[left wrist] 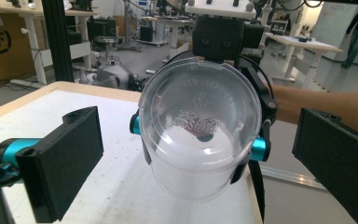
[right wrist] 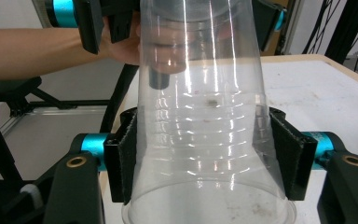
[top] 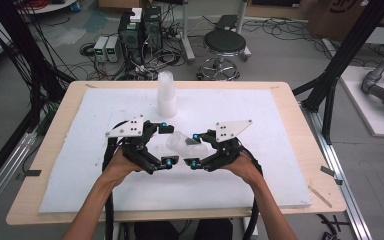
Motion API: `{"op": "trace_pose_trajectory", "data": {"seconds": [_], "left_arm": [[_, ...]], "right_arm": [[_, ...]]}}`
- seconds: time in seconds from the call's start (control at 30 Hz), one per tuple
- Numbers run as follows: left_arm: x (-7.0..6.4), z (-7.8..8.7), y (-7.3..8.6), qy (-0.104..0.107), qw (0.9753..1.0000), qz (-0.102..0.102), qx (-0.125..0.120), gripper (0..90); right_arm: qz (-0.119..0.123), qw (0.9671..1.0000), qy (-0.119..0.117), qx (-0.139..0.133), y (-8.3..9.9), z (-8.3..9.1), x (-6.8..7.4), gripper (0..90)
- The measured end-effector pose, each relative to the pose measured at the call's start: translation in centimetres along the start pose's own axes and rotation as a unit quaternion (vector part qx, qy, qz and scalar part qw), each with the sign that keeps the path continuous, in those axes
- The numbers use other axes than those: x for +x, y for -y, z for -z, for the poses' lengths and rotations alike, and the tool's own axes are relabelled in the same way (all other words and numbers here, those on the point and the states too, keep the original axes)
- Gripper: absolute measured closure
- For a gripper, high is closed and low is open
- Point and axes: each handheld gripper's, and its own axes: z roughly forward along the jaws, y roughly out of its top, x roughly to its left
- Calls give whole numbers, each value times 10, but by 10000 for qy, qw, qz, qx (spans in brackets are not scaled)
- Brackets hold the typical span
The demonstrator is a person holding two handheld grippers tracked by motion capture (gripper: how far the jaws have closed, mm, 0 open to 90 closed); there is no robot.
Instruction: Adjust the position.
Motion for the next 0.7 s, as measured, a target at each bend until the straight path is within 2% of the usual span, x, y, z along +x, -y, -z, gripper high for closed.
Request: {"op": "trace_pose_trajectory", "data": {"seconds": [0.1,0.2,0.23,0.27,0.3,0.33,0.37,0.4,0.43,0.47,0.5,0.53,0.6,0.67,0.7], "left_arm": [[1,3,-1,-50,9998,-33,201,17],[2,5,-4,-142,9978,-97,641,17],[2,5,-6,-175,9962,-121,842,17],[2,5,-9,-197,9931,-179,1146,17],[2,4,-11,-193,9911,-179,1303,17],[3,4,-13,-193,9882,-190,1508,17],[4,4,-15,-175,9847,-212,1720,17],[5,4,-17,-169,9804,-259,1943,18],[5,3,-19,-187,9756,-307,2164,18],[6,2,-20,-182,9687,-346,2450,23],[7,1,-21,-179,9631,-373,2661,23],[8,0,-21,-203,9548,-432,2935,23],[10,-2,-22,-191,9397,-455,3384,23],[12,-3,-22,-168,9305,-448,3633,23],[13,-3,-22,-154,9295,-423,3659,23]], "right_arm": [[-53,9999,15,122,0,0,0,356],[-13,9994,32,340,-2,-1,0,355],[11,9990,22,446,-3,-1,0,355],[39,9983,25,585,-4,0,0,355],[68,9971,59,752,-6,-1,0,355],[83,9942,68,1072,-9,-2,0,355],[83,9942,68,1072,-9,-2,0,355],[120,9896,58,1430,-12,-3,0,356],[120,9896,58,1430,-12,-3,0,356],[192,9819,112,1880,-16,-4,-1,356],[192,9819,112,1880,-16,-4,-1,356],[183,9790,110,2027,-17,-5,-1,356],[255,9695,101,2434,-20,-7,-2,356],[235,9609,67,2760,-23,-9,-2,356],[257,9553,65,2944,-27,-9,-2,356]]}}
